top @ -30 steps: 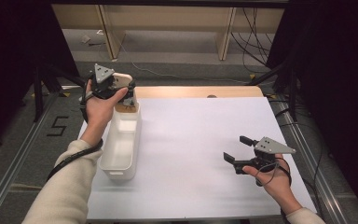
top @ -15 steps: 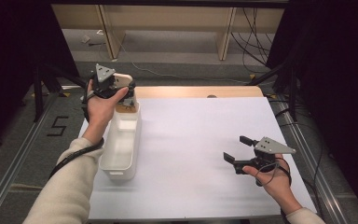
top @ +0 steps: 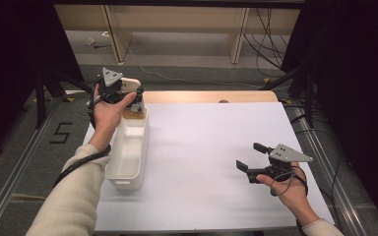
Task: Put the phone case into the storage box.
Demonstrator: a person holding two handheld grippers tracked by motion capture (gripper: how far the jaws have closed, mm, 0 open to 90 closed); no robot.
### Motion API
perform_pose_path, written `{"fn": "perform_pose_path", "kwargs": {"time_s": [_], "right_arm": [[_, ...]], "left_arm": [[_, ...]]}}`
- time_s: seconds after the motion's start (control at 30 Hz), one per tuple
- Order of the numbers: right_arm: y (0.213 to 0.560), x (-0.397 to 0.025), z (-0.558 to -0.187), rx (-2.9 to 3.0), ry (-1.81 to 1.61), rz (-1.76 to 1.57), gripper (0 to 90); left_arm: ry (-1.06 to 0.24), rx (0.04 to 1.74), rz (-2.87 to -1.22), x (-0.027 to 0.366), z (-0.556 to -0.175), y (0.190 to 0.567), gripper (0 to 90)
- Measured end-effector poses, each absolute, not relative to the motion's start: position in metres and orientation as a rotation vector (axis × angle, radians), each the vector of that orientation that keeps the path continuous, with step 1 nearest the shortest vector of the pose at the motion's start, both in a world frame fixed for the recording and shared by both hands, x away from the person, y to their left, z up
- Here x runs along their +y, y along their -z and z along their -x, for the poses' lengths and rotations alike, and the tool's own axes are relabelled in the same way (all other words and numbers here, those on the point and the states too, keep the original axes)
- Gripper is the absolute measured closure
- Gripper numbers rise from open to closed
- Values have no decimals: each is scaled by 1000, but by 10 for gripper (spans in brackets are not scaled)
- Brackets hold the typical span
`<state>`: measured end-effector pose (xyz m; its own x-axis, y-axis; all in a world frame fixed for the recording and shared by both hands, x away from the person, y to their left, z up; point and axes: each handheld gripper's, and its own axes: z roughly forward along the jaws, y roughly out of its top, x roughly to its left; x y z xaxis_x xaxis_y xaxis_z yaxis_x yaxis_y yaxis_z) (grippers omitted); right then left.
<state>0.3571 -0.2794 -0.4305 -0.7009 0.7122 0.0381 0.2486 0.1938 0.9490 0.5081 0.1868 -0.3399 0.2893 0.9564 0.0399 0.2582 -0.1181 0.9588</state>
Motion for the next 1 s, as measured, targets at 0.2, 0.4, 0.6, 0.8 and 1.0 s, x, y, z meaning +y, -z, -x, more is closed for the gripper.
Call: {"fn": "perform_pose_path", "kwargs": {"time_s": [0.2, 0.4, 0.6, 0.8, 1.0], "right_arm": [[431, -279, -357, 2064, -1519, -897, 89], [431, -279, -357, 2065, -1519, -894, 89], [431, -279, -357, 2066, -1519, -898, 90], [431, -279, -357, 2066, -1521, -895, 90], [431, -279, -357, 2066, -1521, -894, 90]], "left_arm": [[-906, 1150, -1594, 187, -510, 341, 105], [-906, 1162, -1592, 188, -512, 343, 105], [-907, 1171, -1600, 188, -514, 347, 104], [-904, 1179, -1604, 189, -516, 350, 104], [-905, 1182, -1611, 188, -517, 352, 104]]}}
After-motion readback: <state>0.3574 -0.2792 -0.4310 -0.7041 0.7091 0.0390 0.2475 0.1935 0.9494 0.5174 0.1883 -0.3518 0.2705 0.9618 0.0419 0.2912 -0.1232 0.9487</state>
